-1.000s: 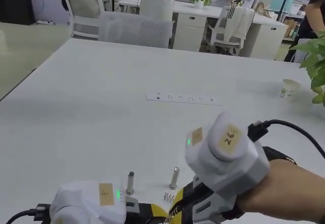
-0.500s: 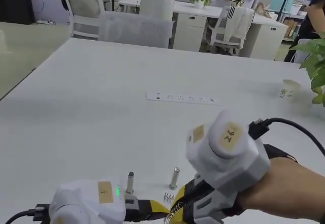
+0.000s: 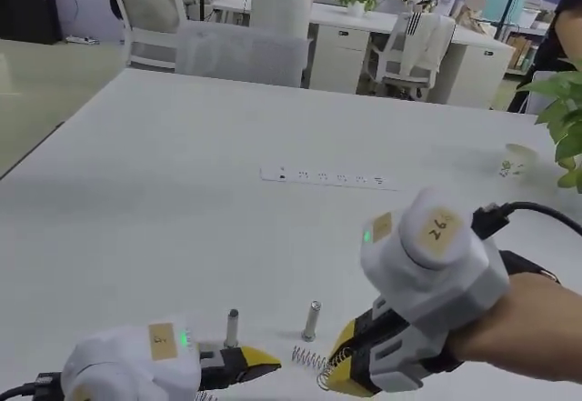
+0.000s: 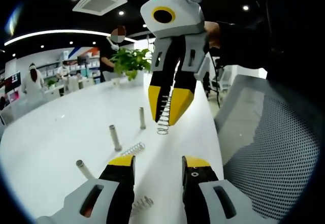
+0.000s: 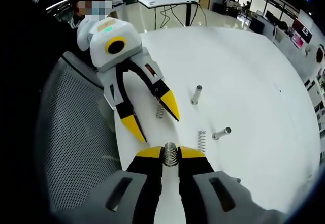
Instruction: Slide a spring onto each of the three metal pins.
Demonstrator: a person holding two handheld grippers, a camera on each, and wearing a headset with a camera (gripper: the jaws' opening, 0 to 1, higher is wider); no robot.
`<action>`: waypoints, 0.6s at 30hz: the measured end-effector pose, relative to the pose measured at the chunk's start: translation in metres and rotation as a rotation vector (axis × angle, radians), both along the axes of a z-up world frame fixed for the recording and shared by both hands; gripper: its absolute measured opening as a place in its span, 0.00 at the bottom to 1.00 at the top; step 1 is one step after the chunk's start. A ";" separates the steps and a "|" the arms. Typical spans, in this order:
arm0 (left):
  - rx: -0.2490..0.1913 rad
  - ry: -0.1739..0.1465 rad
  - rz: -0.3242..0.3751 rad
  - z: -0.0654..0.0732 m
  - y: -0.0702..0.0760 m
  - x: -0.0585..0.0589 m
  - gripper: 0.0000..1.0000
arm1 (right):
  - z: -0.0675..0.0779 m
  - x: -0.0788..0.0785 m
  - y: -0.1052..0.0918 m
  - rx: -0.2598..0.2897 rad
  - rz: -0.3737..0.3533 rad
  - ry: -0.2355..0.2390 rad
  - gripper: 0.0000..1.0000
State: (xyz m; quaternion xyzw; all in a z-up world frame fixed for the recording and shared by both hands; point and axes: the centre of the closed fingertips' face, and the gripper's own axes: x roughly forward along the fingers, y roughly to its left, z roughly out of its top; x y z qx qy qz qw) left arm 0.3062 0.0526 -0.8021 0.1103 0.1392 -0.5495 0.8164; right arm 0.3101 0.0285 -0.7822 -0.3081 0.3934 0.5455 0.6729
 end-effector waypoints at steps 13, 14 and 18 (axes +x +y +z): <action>-0.017 0.023 0.069 -0.003 0.019 0.002 0.37 | 0.005 0.014 -0.023 -0.017 -0.052 -0.017 0.08; -0.018 0.024 0.074 -0.003 0.020 0.003 0.37 | 0.005 0.016 -0.025 -0.019 -0.055 -0.018 0.08; -0.022 0.025 0.099 -0.003 0.028 0.005 0.37 | 0.006 0.020 -0.034 -0.034 -0.068 -0.024 0.08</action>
